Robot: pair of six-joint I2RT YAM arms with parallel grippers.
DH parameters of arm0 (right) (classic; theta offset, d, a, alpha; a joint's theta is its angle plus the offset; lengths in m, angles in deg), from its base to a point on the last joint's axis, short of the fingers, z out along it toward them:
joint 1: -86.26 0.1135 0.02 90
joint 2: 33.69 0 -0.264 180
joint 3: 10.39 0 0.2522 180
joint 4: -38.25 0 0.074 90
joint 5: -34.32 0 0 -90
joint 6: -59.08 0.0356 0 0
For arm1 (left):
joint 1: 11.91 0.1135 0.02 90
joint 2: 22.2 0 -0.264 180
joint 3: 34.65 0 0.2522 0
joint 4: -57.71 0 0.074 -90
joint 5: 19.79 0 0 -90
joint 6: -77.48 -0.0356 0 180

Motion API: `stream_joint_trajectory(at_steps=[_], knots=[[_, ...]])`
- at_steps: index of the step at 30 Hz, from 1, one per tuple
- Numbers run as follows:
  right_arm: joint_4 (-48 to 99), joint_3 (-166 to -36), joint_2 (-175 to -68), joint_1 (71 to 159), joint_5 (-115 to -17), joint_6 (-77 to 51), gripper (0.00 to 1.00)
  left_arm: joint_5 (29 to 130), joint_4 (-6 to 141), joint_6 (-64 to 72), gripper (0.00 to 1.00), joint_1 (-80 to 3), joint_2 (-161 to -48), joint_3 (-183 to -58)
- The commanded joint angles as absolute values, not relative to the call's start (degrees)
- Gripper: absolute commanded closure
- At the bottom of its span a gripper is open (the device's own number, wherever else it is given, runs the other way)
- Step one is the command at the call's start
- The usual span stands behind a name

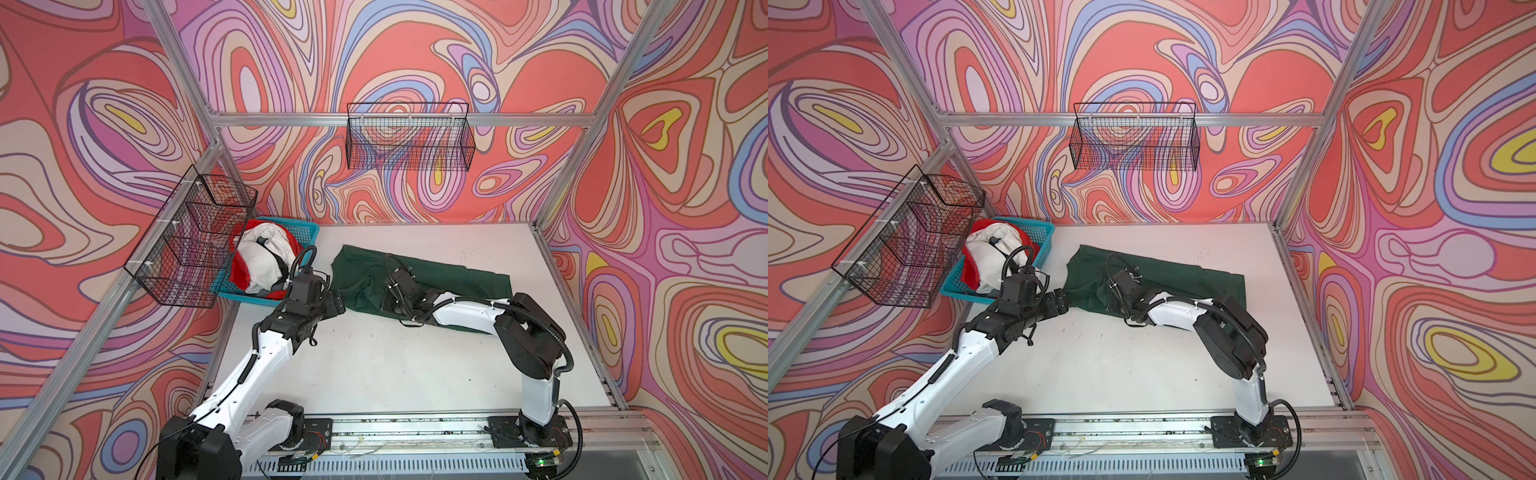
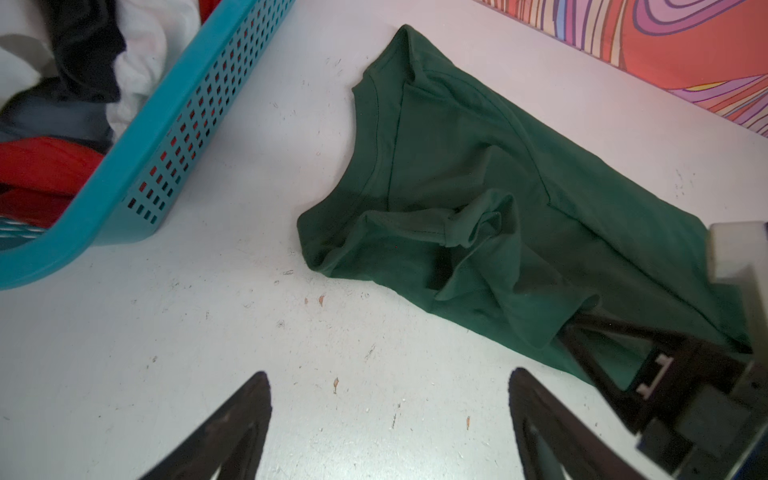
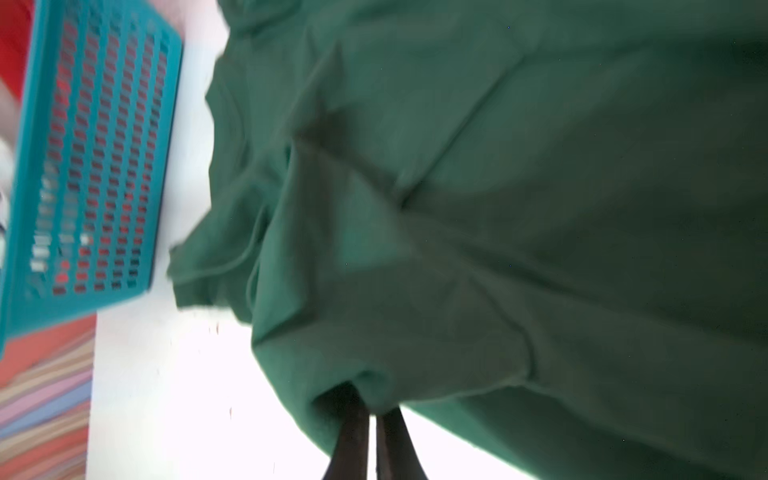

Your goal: Fold and stack the t-shirts

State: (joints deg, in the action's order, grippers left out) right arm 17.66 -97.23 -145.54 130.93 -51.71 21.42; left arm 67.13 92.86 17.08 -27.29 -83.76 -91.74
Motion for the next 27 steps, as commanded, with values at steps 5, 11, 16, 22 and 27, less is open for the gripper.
stream_joint_trajectory(at_steps=[5, 11, 16, 22, 27], knots=[[16.5, -100.8, -146.0, 125.6, -53.9, 19.8, 1.0, 65.0, 91.6, 16.8, 0.11, -27.3, -84.9, -92.5], [14.5, -107.5, -152.3, 122.1, -58.4, 16.5, 1.0, 65.2, 92.0, 16.0, 0.11, -27.4, -87.9, -95.1], [14.8, -110.2, -155.7, 119.9, -59.2, 15.6, 1.0, 66.6, 91.0, 15.8, 0.12, -27.3, -90.7, -96.6], [9.2, -115.1, -158.5, 118.4, -55.8, 13.5, 1.0, 68.4, 90.7, 14.9, 0.12, -27.5, -93.9, -98.0], [7.6, -116.4, -158.0, 117.5, -55.5, 10.7, 0.69, 70.3, 90.0, 13.0, 0.12, -28.1, -95.7, -98.7]])
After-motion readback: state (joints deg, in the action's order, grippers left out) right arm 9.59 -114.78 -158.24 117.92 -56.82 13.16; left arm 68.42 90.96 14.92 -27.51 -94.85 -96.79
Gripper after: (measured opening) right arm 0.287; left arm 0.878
